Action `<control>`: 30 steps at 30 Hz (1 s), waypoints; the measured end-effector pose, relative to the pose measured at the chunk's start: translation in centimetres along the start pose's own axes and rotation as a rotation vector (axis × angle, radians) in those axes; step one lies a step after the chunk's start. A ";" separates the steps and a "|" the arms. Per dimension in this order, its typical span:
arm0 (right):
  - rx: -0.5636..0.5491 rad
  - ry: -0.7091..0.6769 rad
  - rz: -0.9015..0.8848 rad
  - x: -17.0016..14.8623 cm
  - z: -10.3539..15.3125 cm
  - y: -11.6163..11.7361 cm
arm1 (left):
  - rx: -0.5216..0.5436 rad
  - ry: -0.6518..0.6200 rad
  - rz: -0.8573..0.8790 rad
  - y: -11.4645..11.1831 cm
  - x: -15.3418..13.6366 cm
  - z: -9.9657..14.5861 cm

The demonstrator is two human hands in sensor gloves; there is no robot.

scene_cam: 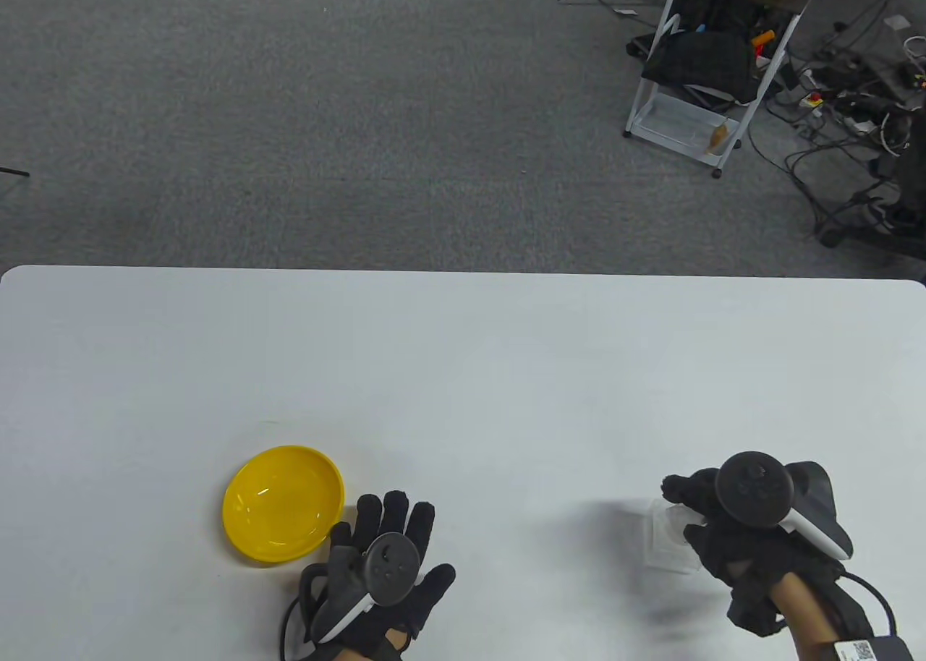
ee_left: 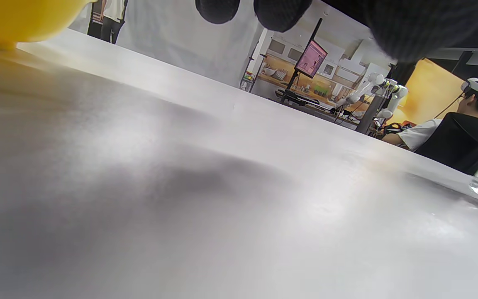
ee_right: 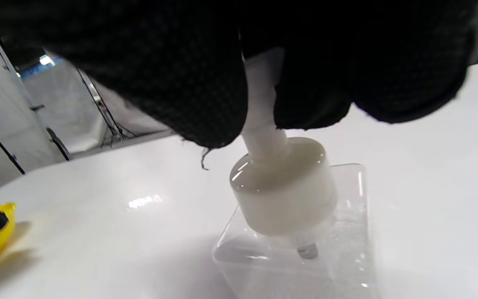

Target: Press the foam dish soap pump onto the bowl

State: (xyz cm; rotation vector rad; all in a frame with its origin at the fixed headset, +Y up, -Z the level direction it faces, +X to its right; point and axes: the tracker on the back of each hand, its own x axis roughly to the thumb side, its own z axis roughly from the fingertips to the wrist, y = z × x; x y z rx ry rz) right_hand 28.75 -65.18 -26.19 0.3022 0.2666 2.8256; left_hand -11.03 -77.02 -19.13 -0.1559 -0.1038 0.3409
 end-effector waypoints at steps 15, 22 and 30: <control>-0.114 -0.077 -0.180 12.0 -7.7 1.6 | 0.031 0.048 0.011 0.6 -0.9 -0.1; -0.092 -0.159 -0.186 16.7 -10.7 4.3 | 0.018 0.053 0.020 0.4 -1.2 -0.3; -0.073 -0.167 -0.146 19.2 -13.1 6.7 | 0.011 0.046 0.020 0.4 -1.2 -0.3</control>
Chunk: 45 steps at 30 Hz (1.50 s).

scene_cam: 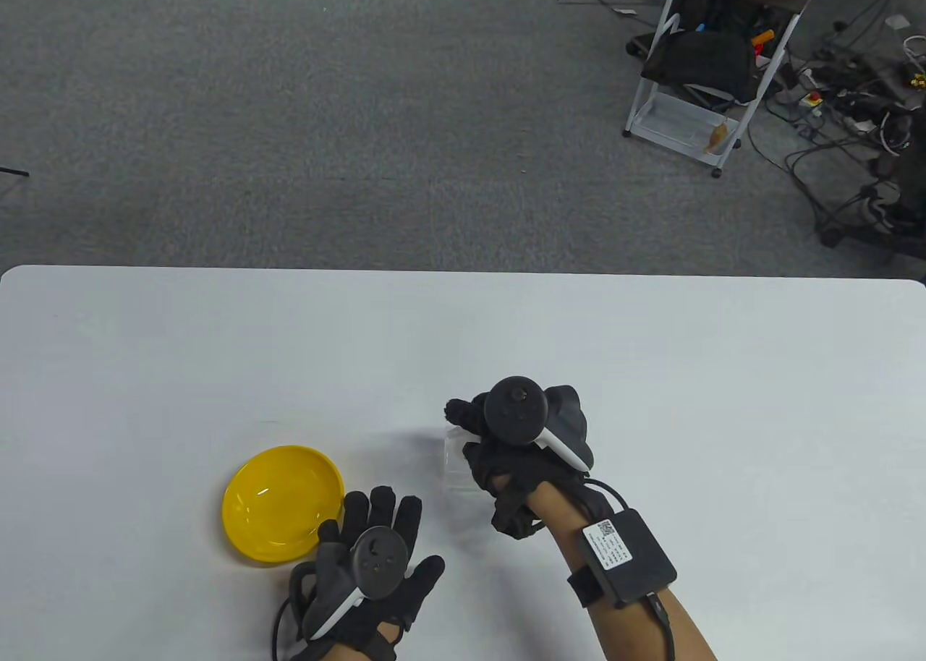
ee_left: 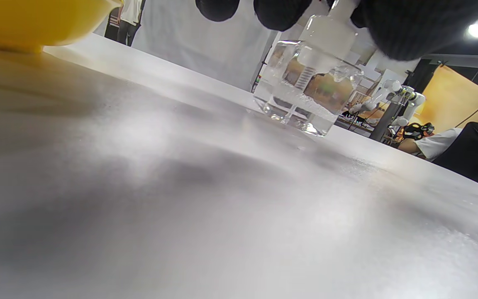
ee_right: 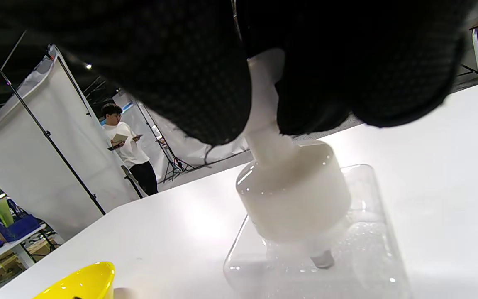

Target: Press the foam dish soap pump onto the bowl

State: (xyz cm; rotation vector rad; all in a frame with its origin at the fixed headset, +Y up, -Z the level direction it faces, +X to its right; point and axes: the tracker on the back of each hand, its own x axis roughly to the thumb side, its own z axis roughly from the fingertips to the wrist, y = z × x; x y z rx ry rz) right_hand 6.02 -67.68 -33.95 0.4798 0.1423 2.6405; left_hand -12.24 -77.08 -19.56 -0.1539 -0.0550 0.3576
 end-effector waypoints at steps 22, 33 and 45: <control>-0.055 -0.001 0.001 -2.8 3.2 -0.2 | 0.007 -0.016 0.001 0.0 0.2 0.1; -0.083 0.138 0.017 -10.3 12.7 3.0 | 0.010 -0.047 -0.008 -0.1 1.1 0.6; -0.004 0.170 -0.027 -12.2 14.4 5.2 | 0.022 -0.015 -0.040 0.0 1.9 0.6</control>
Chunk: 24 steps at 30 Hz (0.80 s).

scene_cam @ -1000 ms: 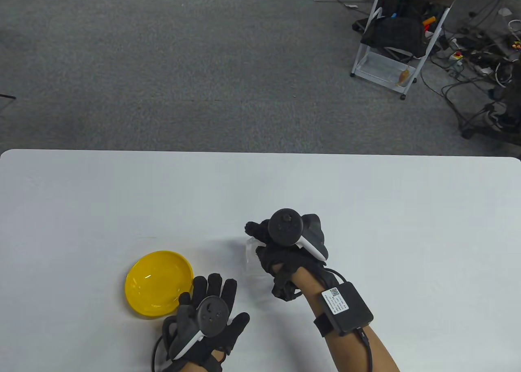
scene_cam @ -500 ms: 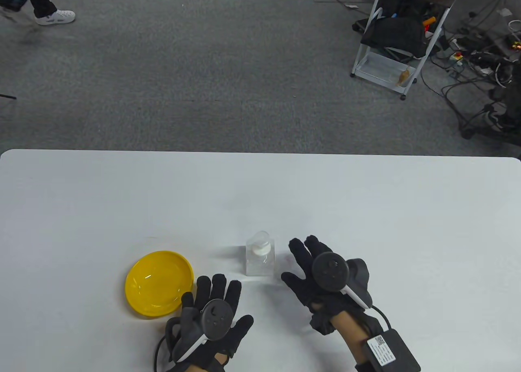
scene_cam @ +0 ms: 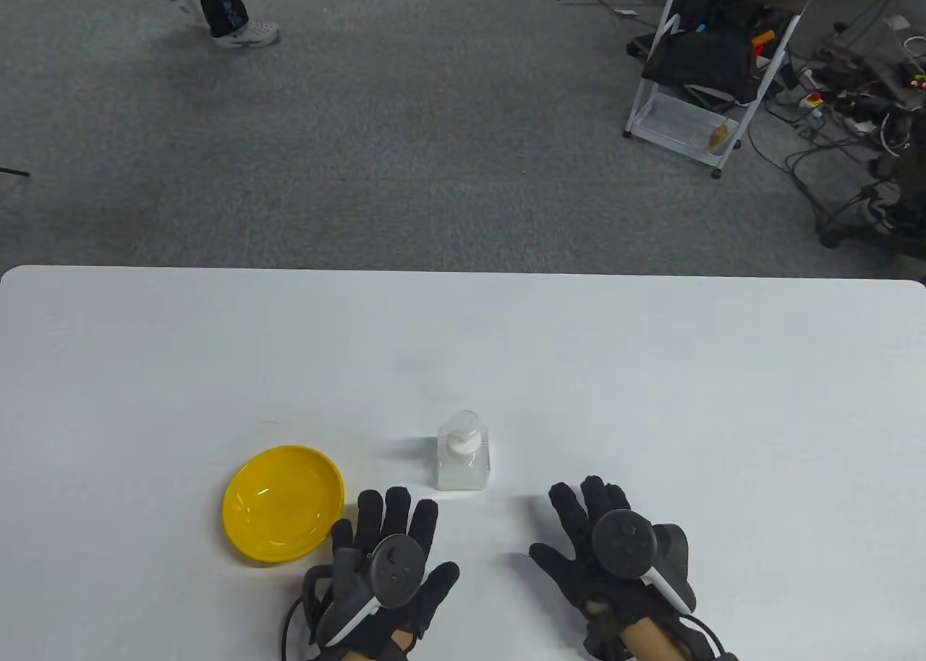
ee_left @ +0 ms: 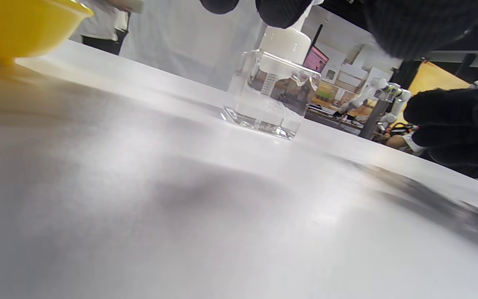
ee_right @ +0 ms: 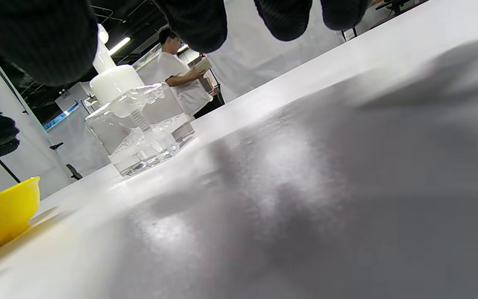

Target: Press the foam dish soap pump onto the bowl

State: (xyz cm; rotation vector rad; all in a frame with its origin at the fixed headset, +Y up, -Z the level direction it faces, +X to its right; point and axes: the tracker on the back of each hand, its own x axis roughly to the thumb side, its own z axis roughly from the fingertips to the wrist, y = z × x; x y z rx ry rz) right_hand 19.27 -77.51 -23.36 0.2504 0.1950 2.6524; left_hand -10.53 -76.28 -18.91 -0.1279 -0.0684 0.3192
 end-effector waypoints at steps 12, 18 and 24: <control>0.019 -0.001 -0.051 -0.2 0.0 -0.1 | 0.071 0.397 -0.103 6.3 -6.4 -1.1; 0.015 -0.002 -0.060 -0.3 0.0 -0.2 | 0.021 0.616 0.023 7.2 -13.4 -0.9; 0.040 0.003 -0.077 -0.4 0.0 -0.1 | 0.065 0.749 0.115 6.5 -17.2 -0.4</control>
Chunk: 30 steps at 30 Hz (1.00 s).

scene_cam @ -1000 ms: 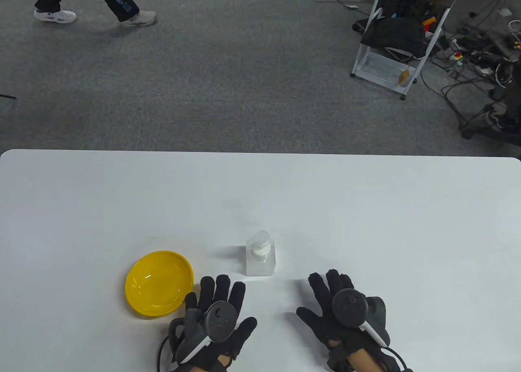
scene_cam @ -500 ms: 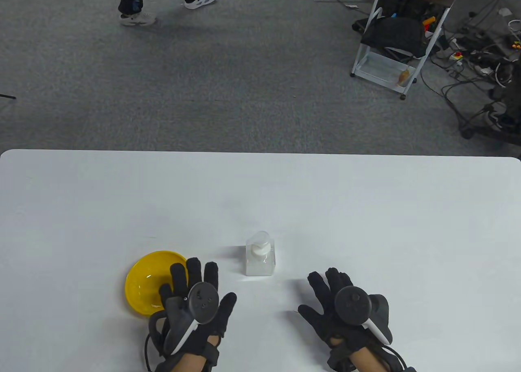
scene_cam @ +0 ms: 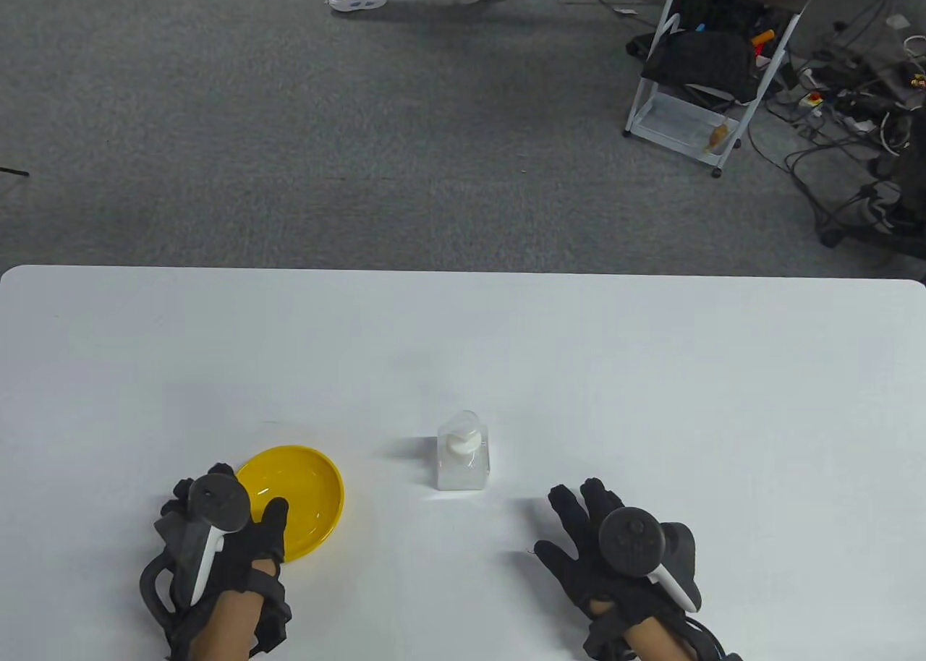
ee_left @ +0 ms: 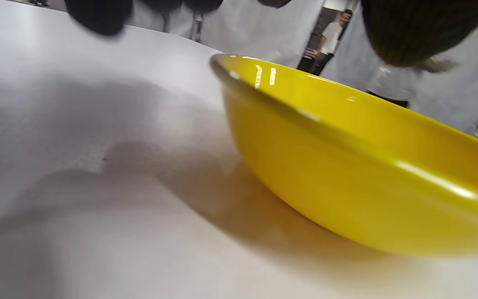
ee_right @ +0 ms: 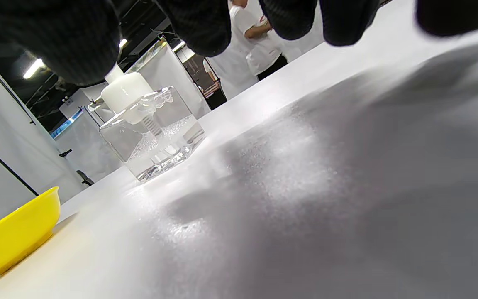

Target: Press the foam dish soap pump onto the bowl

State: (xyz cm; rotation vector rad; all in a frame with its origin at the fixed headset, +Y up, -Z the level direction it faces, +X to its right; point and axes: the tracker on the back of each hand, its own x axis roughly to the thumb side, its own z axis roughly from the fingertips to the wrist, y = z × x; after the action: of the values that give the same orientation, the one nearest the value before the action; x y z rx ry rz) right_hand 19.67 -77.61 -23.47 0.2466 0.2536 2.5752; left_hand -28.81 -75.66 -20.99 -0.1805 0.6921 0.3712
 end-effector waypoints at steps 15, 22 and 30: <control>0.001 -0.012 -0.030 -0.2 0.0 0.0 | -0.136 0.167 0.331 -2.1 -3.2 -2.8; 0.017 -0.034 -0.041 -0.1 0.0 0.3 | -0.117 0.098 0.487 -3.1 -3.4 -3.0; 0.024 -0.036 -0.048 -0.1 -0.1 0.7 | -0.033 -0.048 0.579 -2.5 0.8 -0.3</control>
State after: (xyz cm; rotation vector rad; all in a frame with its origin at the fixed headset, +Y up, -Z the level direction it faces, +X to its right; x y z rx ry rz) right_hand 19.34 -78.27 -23.40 0.2917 0.2741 2.5189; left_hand -27.45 -77.87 -21.67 0.0025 0.6837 0.9387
